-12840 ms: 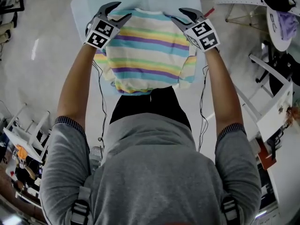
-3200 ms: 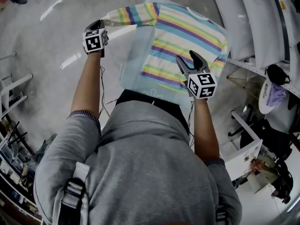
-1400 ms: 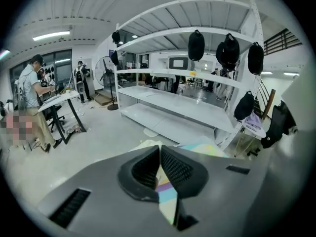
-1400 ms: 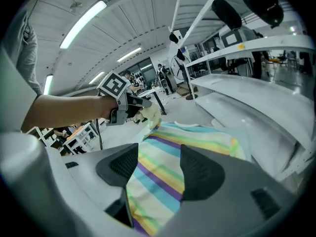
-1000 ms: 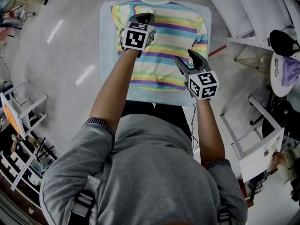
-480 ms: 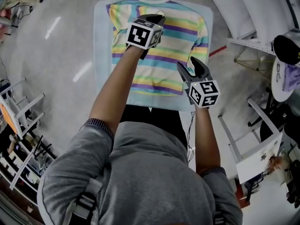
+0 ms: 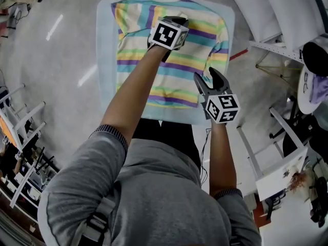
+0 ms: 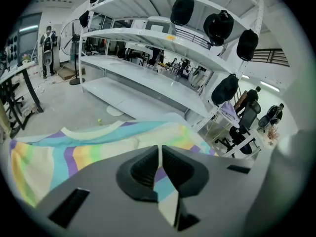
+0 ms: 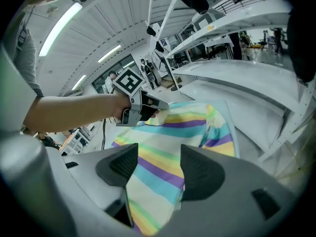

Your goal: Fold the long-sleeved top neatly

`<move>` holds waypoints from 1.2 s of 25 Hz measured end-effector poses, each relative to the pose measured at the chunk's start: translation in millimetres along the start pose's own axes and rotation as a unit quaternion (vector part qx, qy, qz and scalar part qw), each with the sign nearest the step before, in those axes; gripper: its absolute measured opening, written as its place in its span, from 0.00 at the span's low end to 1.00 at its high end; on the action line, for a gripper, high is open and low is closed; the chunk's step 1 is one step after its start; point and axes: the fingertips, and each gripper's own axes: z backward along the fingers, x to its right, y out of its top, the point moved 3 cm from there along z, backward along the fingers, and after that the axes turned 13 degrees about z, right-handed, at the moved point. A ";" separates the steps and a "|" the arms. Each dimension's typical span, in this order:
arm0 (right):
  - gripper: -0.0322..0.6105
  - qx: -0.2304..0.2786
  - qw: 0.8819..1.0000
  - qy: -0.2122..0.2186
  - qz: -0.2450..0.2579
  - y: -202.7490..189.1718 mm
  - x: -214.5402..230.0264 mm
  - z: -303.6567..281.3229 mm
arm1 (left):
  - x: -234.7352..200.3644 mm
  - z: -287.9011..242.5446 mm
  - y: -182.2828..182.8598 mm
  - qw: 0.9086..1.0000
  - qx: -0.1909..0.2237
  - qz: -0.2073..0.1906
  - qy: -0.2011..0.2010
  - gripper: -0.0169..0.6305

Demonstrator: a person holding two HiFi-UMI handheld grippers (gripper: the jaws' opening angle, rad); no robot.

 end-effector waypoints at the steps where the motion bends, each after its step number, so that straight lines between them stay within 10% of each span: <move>1: 0.49 -0.002 1.000 -0.002 -0.002 -2.6 2.0 -0.2 | 1.2 -5.6 -3.3 1.000 0.000 0.007 -0.009 0.10; 8: 0.50 -0.006 1.000 -0.010 -0.006 -11.7 5.0 -0.7 | 20.4 -0.5 -11.0 0.997 0.043 0.015 -0.066 0.36; 30: 0.53 0.005 0.990 -0.129 -0.052 -44.6 -3.2 68.2 | 104.0 139.4 -93.2 0.980 0.067 -0.106 -0.154 0.44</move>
